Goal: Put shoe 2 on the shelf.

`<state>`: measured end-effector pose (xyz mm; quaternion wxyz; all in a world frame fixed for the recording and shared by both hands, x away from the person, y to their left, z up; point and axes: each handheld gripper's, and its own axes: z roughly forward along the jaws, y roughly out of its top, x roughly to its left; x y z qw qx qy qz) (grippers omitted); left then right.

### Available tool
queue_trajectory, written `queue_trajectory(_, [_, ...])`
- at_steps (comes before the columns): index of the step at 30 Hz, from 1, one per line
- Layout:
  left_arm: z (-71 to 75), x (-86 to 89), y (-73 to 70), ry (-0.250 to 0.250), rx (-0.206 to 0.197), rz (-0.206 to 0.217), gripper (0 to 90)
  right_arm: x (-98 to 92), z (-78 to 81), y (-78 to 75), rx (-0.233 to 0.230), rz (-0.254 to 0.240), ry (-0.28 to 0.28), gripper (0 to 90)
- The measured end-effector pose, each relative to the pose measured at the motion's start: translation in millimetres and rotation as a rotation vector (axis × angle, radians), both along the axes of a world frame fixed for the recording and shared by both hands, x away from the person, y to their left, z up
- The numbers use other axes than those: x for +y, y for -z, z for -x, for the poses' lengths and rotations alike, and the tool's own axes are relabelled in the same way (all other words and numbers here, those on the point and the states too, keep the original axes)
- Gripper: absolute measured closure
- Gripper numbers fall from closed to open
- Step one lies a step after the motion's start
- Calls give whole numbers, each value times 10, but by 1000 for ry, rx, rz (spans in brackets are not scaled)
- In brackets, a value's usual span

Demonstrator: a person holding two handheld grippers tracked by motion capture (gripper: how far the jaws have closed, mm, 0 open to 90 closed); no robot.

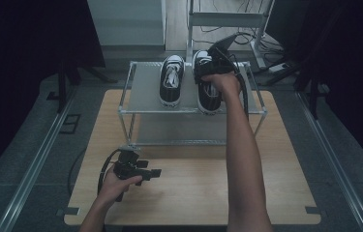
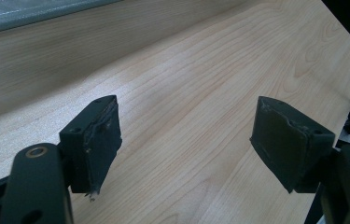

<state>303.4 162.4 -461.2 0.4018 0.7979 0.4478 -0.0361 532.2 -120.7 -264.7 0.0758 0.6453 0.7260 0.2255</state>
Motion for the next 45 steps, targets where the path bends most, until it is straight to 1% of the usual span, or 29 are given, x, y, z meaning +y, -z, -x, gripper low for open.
queue_trajectory(6, [6,-2,-3,0,-1,1,237,64,-58,13,0,-12,24,125])
queue_trajectory(7, [7,-5,-3,1,-1,0,237,79,-70,14,-4,-27,38,125])
queue_trajectory(10, [11,-6,-5,1,-2,0,237,123,-115,19,-7,-17,57,125])
queue_trajectory(11, [12,-5,-5,1,-2,1,237,139,-130,21,-1,-19,61,125])
queue_trajectory(14, [13,2,-4,-1,-2,1,237,185,-168,40,-4,-23,63,125])
queue_trajectory(15, [12,6,-4,-1,-2,2,237,206,-181,46,2,-25,65,125])
queue_trajectory(17, [11,14,-4,-2,-1,4,237,262,-221,70,7,-13,63,124])
queue_trajectory(25, [16,32,-8,-4,-2,8,237,321,-283,152,16,-2,95,124])
queue_trajectory(27, [16,36,-7,-4,-1,9,237,323,-297,167,27,1,102,124])
queue_trajectory(31, [13,35,2,-7,2,8,237,316,-309,170,29,4,121,123])
queue_trajectory(32, [14,32,3,-6,2,7,237,316,-317,167,34,-1,136,123])
queue_trajectory(34, [16,28,5,-4,3,6,237,318,-321,169,33,-4,140,123])
queue_trajectory(36, [16,26,7,-5,4,7,237,327,-332,169,44,-10,144,122])
queue_trajectory(40, [18,32,10,-7,4,7,237,372,-353,197,57,-2,145,119])
queue_trajectory(42, [19,40,8,-8,4,7,237,371,-370,223,67,7,160,117])
queue_trajectory(43, [20,42,7,-10,5,7,237,359,-385,238,80,4,168,115])
queue_trajectory(45, [20,49,8,-10,6,9,237,358,-393,243,89,2,170,114])
